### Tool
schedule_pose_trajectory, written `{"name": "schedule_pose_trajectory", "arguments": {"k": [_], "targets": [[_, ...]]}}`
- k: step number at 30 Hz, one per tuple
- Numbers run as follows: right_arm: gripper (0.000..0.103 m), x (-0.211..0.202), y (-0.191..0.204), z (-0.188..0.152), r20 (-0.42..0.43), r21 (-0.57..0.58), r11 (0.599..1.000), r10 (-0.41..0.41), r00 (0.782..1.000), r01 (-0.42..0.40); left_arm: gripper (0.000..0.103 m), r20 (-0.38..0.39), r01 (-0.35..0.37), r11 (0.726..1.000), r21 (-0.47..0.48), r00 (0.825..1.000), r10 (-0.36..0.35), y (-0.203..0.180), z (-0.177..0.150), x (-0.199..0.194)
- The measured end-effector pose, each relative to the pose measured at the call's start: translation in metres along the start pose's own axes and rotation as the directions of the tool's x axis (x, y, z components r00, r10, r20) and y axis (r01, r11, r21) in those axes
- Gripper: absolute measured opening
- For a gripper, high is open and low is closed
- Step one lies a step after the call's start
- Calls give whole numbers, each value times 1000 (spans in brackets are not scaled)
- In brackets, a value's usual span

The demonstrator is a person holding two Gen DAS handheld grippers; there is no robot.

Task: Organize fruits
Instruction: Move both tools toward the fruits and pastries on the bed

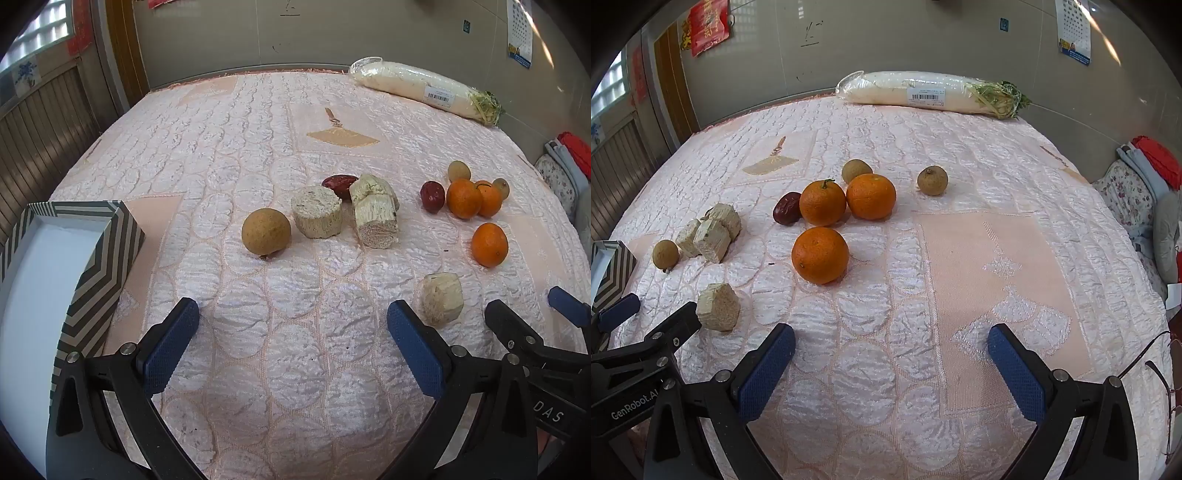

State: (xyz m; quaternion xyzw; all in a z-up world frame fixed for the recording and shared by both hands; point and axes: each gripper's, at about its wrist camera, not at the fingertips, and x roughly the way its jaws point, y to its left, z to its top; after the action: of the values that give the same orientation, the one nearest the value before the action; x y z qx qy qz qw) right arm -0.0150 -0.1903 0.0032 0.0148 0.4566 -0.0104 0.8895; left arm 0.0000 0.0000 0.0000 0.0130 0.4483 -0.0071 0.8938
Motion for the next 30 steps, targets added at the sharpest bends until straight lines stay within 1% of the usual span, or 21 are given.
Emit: {"name": "schedule_pose_trajectory", "arguments": {"k": [6, 9, 11, 12, 14, 16, 17, 20, 24, 27, 30], "targets": [[103, 0, 0, 0, -1, 1, 1000, 1, 1000, -1, 103, -4, 0, 1000, -1, 1000, 0, 0, 0, 0], [103, 0, -1, 1, 2, -1, 1000, 8, 1000, -8, 103, -21, 9, 1000, 9, 1000, -9, 1, 1, 1], [103, -4, -1, -2, 15, 1, 1000, 26, 1000, -26, 102, -49, 22, 1000, 22, 999, -21, 3, 3, 1], [103, -9, -1, -3, 35, 4, 999, 44, 998, -44, 102, -51, 30, 1000, 8, 998, -29, 6, 1, 1], [103, -21, -1, -5, 74, 6, 998, 55, 996, -56, 102, -40, 69, 997, -33, 997, -70, 12, -4, -10], [103, -35, 0, -6, 109, 2, 999, 34, 993, -34, 102, -31, 118, 991, -60, 992, -120, 20, -8, -22], [103, -44, 1, -6, 125, -6, 1000, 29, 992, -29, 102, -19, 129, 990, -63, 991, -130, 20, -7, -30], [103, -65, 2, -5, 162, -13, 999, 40, 986, -39, 102, 42, 117, 992, -37, 992, -115, 23, -10, -56], [103, -93, 3, -10, 205, -12, 997, 73, 976, -72, 102, 102, 108, 994, -12, 989, -106, 26, -13, -85], [103, -111, 6, -11, 240, -24, 997, 77, 968, -73, 102, 111, 116, 993, 12, 987, -117, 27, -14, -98], [103, -125, 7, -12, 267, -37, 997, 78, 960, -71, 102, 113, 137, 991, -4, 984, -135, 32, -15, -106]]}}
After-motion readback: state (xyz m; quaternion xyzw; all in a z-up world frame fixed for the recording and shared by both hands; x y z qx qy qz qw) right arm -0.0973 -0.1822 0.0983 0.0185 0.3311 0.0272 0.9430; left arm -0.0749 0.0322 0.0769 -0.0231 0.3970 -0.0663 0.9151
